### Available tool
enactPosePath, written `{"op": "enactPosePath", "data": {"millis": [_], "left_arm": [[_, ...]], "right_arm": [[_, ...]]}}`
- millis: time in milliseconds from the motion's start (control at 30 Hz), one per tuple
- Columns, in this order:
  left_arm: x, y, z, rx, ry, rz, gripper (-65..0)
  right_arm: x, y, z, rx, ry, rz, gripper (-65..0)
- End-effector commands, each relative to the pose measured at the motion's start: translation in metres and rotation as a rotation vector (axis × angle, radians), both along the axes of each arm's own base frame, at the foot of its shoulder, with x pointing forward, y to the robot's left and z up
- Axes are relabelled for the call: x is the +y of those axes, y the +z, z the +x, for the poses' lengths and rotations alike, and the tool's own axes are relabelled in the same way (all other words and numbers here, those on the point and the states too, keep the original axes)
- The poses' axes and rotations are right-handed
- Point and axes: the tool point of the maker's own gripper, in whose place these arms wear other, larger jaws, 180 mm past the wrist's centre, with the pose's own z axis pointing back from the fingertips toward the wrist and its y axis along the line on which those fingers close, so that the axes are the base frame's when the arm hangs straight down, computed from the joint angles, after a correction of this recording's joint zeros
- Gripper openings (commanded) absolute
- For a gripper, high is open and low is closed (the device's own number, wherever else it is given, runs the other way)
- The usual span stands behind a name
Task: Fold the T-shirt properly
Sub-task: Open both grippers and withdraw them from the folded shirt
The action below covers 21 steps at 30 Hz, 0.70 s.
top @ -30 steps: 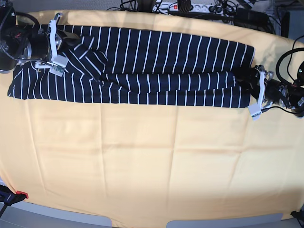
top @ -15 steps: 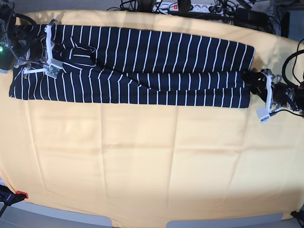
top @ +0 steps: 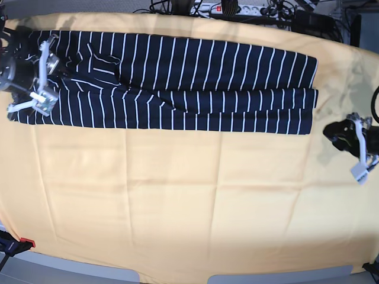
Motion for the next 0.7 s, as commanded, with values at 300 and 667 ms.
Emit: {"op": "enactPosePath", "data": {"millis": [300,667], "left_arm": [[0.033,0.096,0.034,-0.260,0.157,-0.090,-33.2],[0.031,0.040,0.003,-0.098,0.188,-0.104,-33.2]], "right_arm": [[0.000,-0.031,0.018,-0.013,-0.252,0.395,-65.0],[-0.054,-0.113,0.008,0.077,-0.522,0.316,-65.0]]}}
